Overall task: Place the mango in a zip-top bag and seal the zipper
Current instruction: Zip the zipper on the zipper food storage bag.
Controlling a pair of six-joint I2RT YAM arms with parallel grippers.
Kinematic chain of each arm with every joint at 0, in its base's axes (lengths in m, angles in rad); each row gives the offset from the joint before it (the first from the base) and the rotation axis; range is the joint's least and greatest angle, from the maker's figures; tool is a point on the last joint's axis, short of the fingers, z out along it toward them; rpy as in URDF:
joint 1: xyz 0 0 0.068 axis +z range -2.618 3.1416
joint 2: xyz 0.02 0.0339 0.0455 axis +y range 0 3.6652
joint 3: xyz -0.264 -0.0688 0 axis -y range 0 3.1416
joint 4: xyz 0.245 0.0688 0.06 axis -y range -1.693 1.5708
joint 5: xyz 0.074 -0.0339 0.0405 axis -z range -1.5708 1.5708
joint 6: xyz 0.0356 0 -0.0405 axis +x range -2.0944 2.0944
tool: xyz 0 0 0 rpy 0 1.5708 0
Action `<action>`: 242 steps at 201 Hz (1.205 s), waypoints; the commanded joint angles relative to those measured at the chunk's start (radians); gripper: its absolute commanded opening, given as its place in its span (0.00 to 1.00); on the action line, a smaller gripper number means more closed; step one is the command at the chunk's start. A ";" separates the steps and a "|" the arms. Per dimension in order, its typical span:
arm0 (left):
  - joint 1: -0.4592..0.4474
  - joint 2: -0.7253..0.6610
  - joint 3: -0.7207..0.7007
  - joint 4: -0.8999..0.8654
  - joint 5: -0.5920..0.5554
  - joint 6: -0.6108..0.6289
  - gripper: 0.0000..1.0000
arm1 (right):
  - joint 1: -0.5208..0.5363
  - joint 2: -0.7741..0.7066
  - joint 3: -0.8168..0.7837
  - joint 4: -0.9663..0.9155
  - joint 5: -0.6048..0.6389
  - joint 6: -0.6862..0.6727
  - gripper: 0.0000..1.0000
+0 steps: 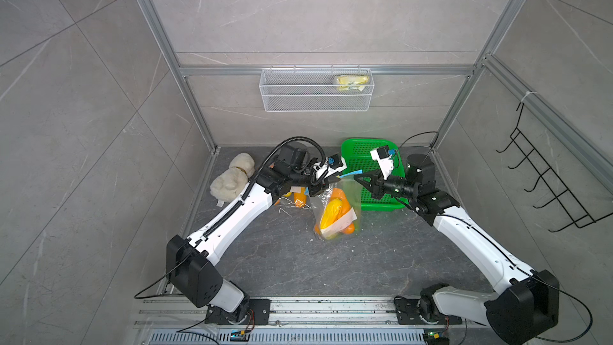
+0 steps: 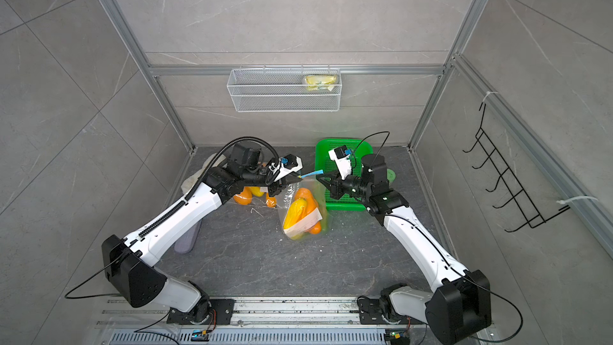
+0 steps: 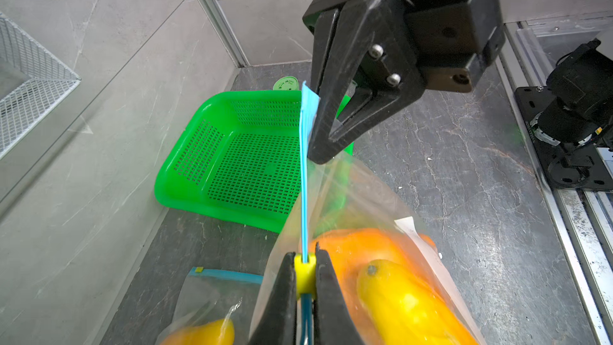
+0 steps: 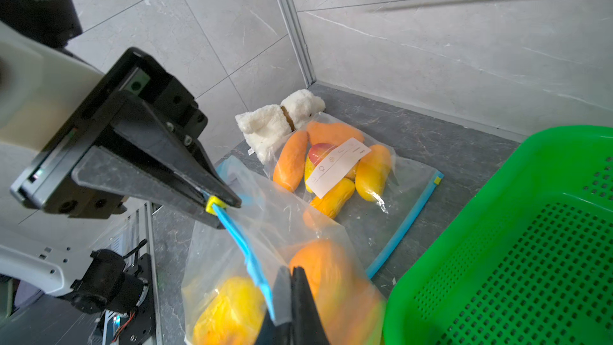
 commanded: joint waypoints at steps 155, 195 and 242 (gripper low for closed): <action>0.111 -0.164 -0.136 -0.051 -0.115 -0.040 0.09 | -0.073 -0.024 0.002 -0.021 0.250 0.024 0.00; 0.114 -0.173 -0.158 0.063 -0.026 -0.211 0.72 | -0.074 0.000 -0.021 0.079 0.043 0.055 0.00; 0.223 -0.282 -0.351 0.342 0.099 -0.562 0.83 | -0.073 0.002 -0.038 0.095 0.028 0.061 0.00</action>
